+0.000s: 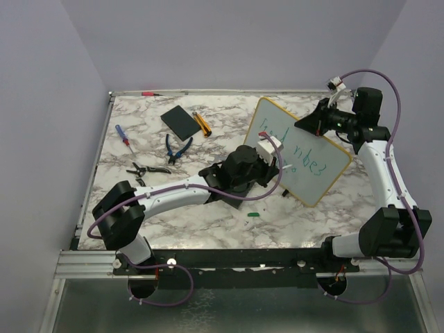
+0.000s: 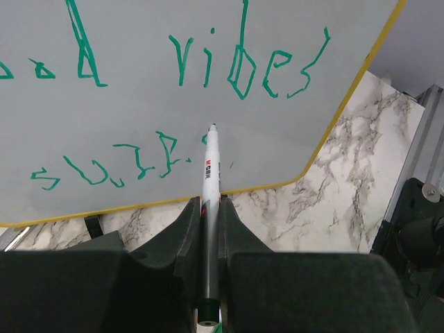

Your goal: Write a sentence on the whiteboard

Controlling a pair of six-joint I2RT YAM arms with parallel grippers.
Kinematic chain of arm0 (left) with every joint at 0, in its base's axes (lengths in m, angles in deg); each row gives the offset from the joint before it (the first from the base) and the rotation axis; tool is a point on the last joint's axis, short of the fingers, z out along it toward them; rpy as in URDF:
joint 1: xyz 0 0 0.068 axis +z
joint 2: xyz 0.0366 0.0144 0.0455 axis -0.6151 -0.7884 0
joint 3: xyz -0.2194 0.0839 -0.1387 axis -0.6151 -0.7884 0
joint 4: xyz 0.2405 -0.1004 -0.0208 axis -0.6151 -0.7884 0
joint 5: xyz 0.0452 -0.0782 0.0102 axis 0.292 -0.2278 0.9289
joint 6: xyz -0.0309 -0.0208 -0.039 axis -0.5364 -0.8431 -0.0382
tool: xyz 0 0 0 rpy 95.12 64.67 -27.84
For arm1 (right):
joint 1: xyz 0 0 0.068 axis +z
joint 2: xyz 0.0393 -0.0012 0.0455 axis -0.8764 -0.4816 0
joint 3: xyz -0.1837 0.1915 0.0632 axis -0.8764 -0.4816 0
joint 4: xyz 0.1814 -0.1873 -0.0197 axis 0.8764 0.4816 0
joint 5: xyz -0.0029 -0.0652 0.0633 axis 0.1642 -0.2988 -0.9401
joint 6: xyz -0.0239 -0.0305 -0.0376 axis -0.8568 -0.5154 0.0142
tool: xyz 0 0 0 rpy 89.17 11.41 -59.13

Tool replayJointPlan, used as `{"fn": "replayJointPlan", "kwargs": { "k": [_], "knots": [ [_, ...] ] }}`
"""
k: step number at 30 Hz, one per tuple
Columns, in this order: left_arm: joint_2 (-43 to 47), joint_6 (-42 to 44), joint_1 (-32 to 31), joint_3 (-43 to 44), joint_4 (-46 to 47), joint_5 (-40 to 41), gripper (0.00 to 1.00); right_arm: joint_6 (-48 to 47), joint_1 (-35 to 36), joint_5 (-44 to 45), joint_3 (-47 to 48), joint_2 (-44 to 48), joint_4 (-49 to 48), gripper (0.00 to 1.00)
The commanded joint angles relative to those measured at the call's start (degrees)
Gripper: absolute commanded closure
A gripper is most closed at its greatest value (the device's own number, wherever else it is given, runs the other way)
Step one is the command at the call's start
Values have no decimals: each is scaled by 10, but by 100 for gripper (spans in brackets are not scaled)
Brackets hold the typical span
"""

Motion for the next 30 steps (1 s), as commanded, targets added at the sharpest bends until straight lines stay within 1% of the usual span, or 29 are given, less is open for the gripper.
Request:
{"fn": "replayJointPlan", "kwargs": {
  "k": [1,16,30],
  "knots": [
    [0,-17,-7,-13,25,-17,100,21,6,14,-13,10,17,99],
    [-54,-16,-13,20,34,-19,100,17,6,9,-16,4,17,99],
    [-77,-13,-14,37,44,-28,100,15,6,10,-16,2,16,99]
  ]
}}
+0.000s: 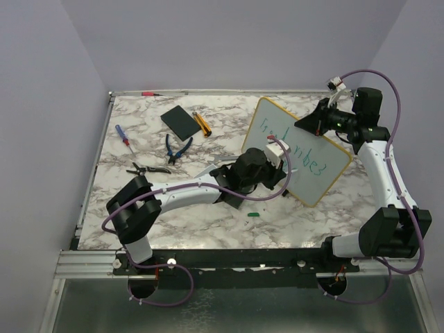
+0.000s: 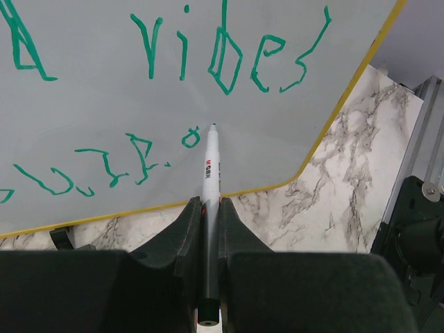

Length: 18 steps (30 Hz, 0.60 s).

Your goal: Write a sentence on the whiteboard

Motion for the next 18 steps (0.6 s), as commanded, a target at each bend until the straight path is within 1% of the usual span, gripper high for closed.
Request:
{"fn": "replayJointPlan", "kwargs": {
  "k": [1,18],
  "knots": [
    [-18,1,-3,18,14,-15,100,9,6,5,-12,2,24,99],
    [-48,2,-3,9,14,-12,100,7,6,5,-11,1,25,99]
  ]
}}
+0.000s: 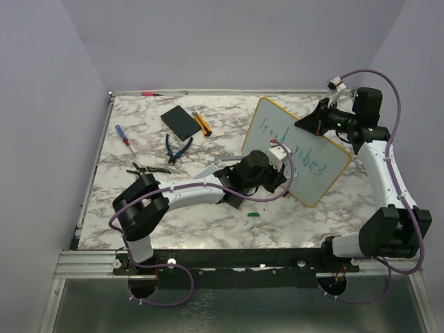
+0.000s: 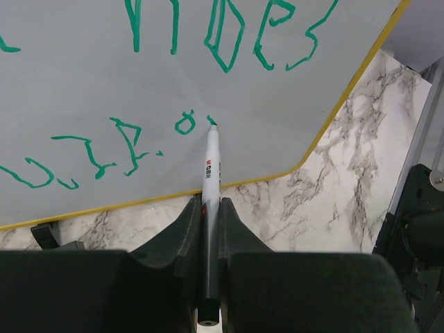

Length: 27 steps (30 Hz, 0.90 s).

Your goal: Write a sentence on the whiteboard

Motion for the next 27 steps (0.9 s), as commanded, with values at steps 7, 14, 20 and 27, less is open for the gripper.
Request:
{"fn": "replayJointPlan", "kwargs": {
  "k": [7,14,20,27],
  "knots": [
    [-25,0,-2,2,11,-8,100,7,6,5,-12,1,25,99],
    [-24,-6,-3,9,15,-12,100,7,6,6,-11,0,25,99],
    [-8,-11,-3,11,25,-6,100,7,6,6,-11,0,25,99],
    [6,-10,-2,16,26,3,100,7,6,6,-12,1,25,99]
  ]
}}
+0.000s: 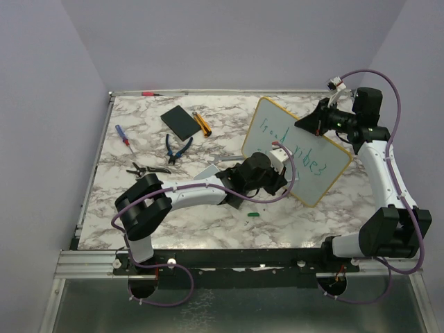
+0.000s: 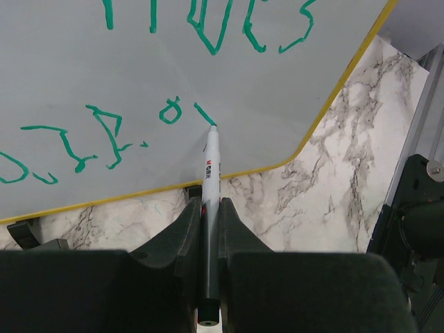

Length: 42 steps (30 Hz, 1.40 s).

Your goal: Write a sentence on the whiteboard

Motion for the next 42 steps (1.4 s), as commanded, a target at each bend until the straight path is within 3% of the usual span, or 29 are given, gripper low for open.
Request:
{"fn": "replayJointPlan", "kwargs": {
  "k": [1,42],
  "knots": [
    [20,-3,1,17,25,10,100,7,6,5,-12,1,26,99],
    [-4,-18,-15,-8,25,-6,100,5,6,7,-13,-1,29,99]
  ]
}}
